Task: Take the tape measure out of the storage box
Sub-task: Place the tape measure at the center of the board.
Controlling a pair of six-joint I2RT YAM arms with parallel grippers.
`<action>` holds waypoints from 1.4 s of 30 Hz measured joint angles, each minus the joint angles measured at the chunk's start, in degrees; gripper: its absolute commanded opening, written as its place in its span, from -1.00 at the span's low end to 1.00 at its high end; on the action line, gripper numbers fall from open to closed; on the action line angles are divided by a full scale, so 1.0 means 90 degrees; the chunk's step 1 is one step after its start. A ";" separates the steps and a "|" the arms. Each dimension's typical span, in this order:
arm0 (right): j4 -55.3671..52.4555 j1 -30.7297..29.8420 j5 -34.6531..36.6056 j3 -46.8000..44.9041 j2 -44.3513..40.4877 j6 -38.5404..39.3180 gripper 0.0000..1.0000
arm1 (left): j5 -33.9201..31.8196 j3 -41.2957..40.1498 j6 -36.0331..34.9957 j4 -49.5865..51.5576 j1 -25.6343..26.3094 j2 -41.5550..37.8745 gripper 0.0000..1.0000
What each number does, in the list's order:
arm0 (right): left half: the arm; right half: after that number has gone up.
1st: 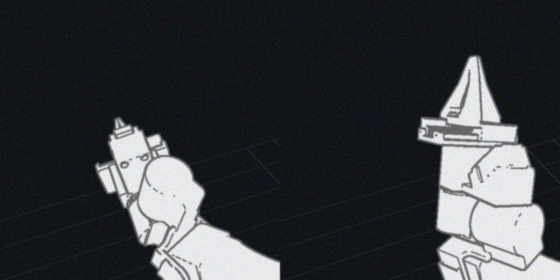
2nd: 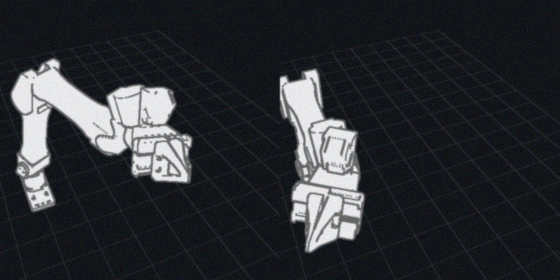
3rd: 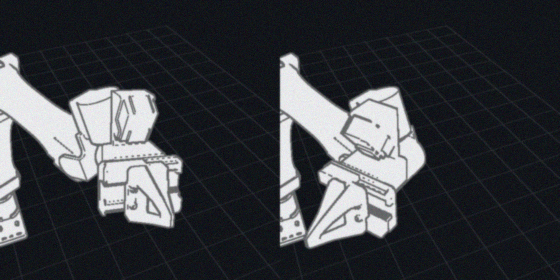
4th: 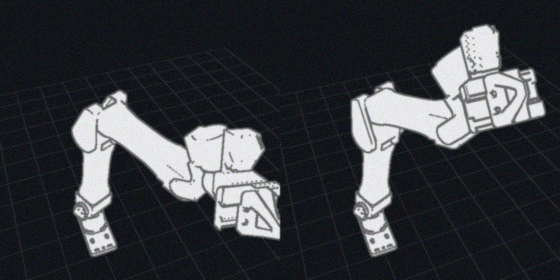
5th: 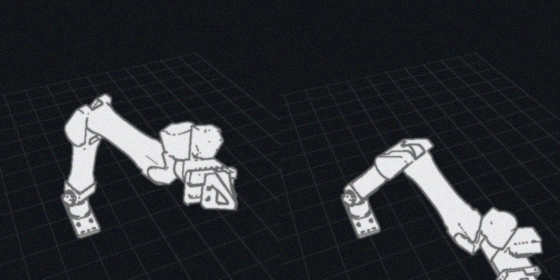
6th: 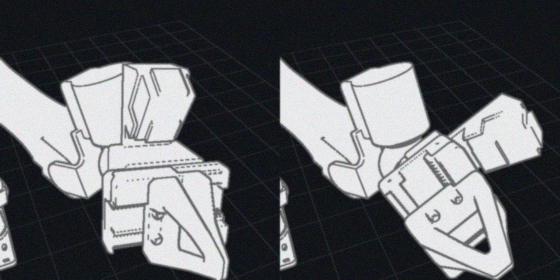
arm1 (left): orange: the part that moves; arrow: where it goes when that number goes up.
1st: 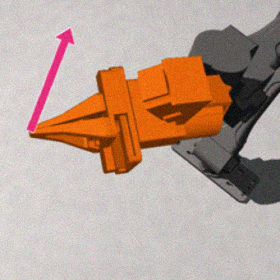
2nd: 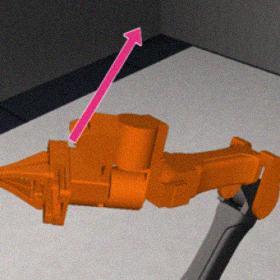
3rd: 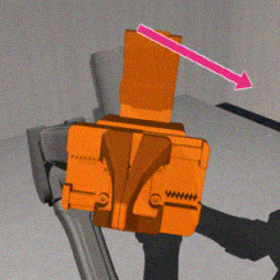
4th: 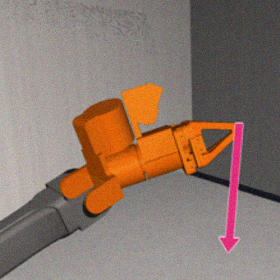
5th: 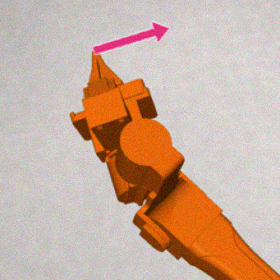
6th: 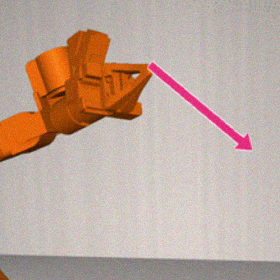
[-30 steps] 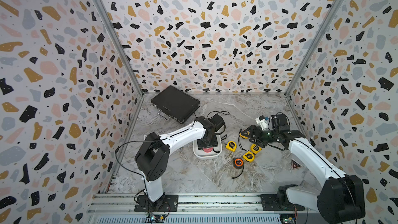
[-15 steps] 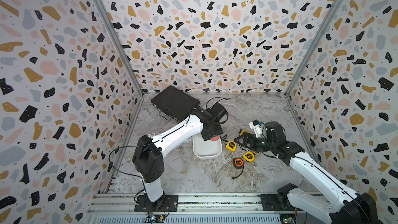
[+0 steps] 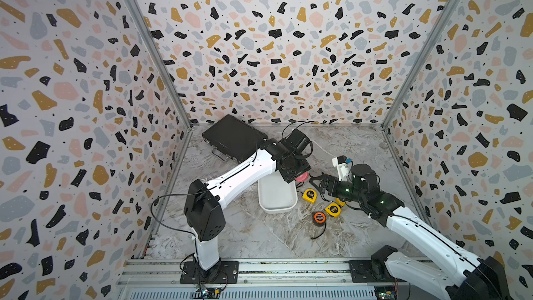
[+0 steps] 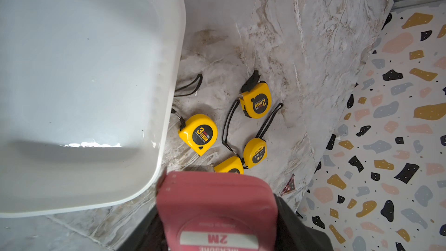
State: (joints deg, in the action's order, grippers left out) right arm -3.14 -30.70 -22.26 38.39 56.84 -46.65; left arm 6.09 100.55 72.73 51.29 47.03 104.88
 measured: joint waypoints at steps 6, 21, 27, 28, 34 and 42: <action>0.0185 -0.0027 0.0134 0.0000 0.0187 0.0066 0.74 | 0.0294 0.0000 0.0277 -0.0199 0.0119 0.0017 -1.00; 0.0447 -0.0039 0.0170 -0.0007 0.0233 0.0243 -0.04 | 0.0935 0.0022 0.0826 -0.0736 0.0219 0.0015 -1.00; 0.0551 -0.0063 0.0175 -0.0029 0.0226 0.0248 -0.48 | 0.1008 -0.0068 0.0908 -0.0879 0.0248 0.0015 -1.00; 0.0532 -0.0061 0.0177 -0.0032 0.0226 0.0185 -0.54 | 0.1013 -0.0090 0.0906 -0.0908 0.0248 0.0015 -0.85; 0.0440 0.0024 0.0216 -0.0032 0.0163 0.0141 -0.75 | 0.0954 -0.0097 0.0792 -0.1037 0.0243 0.0007 0.77; -0.0158 0.1438 -0.0168 -0.0070 0.0185 0.0274 -0.80 | 0.0605 -0.0199 0.0355 -0.0724 0.0061 -0.0223 1.00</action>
State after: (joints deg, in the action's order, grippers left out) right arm -4.56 -17.76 -23.77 37.76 58.50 -44.18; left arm 11.53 98.76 75.92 44.77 47.57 102.87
